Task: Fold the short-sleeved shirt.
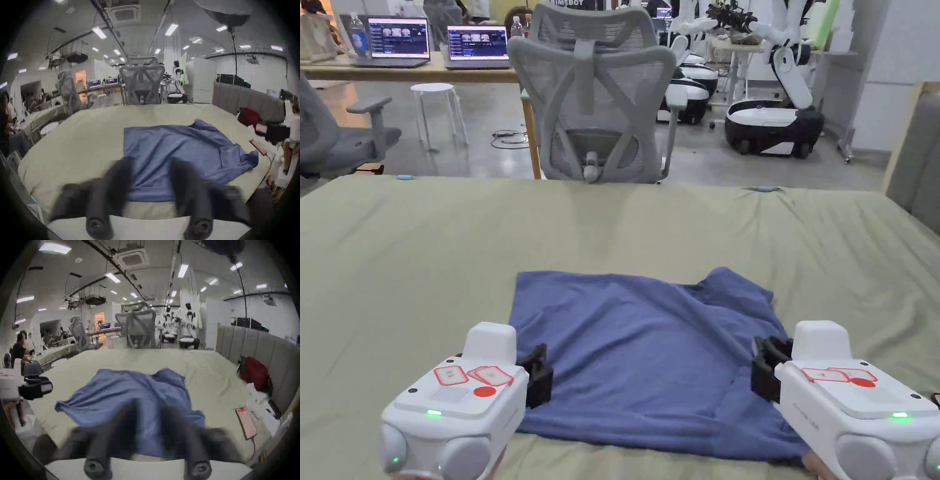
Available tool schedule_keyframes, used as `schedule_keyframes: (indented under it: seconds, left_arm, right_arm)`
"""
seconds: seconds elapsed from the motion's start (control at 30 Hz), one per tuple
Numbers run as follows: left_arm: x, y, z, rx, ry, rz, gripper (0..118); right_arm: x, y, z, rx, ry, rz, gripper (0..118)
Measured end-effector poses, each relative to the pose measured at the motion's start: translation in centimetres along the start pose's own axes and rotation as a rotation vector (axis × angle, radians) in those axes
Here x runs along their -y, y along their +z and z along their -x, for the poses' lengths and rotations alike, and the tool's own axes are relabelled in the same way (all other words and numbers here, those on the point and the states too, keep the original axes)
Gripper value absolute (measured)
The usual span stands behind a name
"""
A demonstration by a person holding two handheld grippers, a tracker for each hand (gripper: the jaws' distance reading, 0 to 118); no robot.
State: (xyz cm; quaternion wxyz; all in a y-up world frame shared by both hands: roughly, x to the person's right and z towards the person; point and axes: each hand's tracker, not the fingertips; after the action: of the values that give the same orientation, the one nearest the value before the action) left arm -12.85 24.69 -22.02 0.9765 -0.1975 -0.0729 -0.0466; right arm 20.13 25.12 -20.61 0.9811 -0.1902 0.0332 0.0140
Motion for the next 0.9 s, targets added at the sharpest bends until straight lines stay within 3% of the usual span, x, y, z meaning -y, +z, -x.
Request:
schedule_keyframes:
  seconds: [0.03,0.13,0.27,0.33,0.47,0.5,0.53,0.57,0.6,0.67,0.7,0.77,0.87,0.9]
  left_arm:
    - [0.2,-0.1,-0.1,-0.011,-0.015,0.0,0]
    - [0.9,-0.1,2.1,-0.006,0.053,0.033,0]
    - [3.8,-0.7,7.6,-0.11,0.133,0.187,0]
    - [5.5,-0.9,10.2,-0.122,0.208,0.239,0]
    - [7.8,-0.9,12.4,-0.108,0.225,0.29,0]
    - [8.1,-1.2,12.7,-0.08,0.236,0.296,12]
    - [8.4,-1.6,12.9,-0.072,0.242,0.297,57]
    - [8.6,-2.1,13.0,-0.077,0.239,0.299,57]
    - [8.7,-2.6,12.8,-0.078,0.236,0.301,70]
    - [9.3,-4.2,12.9,-0.081,0.214,0.316,114]
    - [9.4,-4.9,12.9,-0.064,0.203,0.314,116]
    - [9.7,-6.4,12.7,-0.034,0.192,0.337,95]
    - [10.3,-8.0,12.2,0.007,0.152,0.338,76]
    - [10.3,-8.3,11.9,-0.005,0.126,0.348,55]
  right_arm:
    - [0.4,0.0,0.5,0.024,0.024,-0.016,0]
    - [1.0,-0.1,0.8,-0.073,0.0,0.049,0]
    - [2.8,0.1,1.1,-0.049,0.043,0.064,0]
    - [3.7,-0.2,0.6,-0.049,0.001,0.096,0]
    - [5.8,-1.7,-0.5,-0.045,-0.032,0.152,0]
    - [6.1,-2.0,-0.8,-0.044,-0.038,0.164,0]
    - [6.1,-2.0,-0.6,-0.046,-0.038,0.174,0]
    - [6.2,-2.1,-0.7,-0.04,-0.038,0.181,0]
    - [6.4,-2.2,-0.9,-0.036,-0.039,0.184,0]
    - [6.0,-1.8,-1.1,-0.031,-0.039,0.192,0]
    - [6.0,-1.7,-1.4,-0.026,-0.039,0.196,0]
    - [6.1,-1.7,-2.1,-0.012,-0.039,0.201,0]
    - [5.9,-1.4,-3.2,0.009,-0.039,0.208,0]
    - [5.9,-1.4,-3.8,0.019,-0.039,0.21,0]
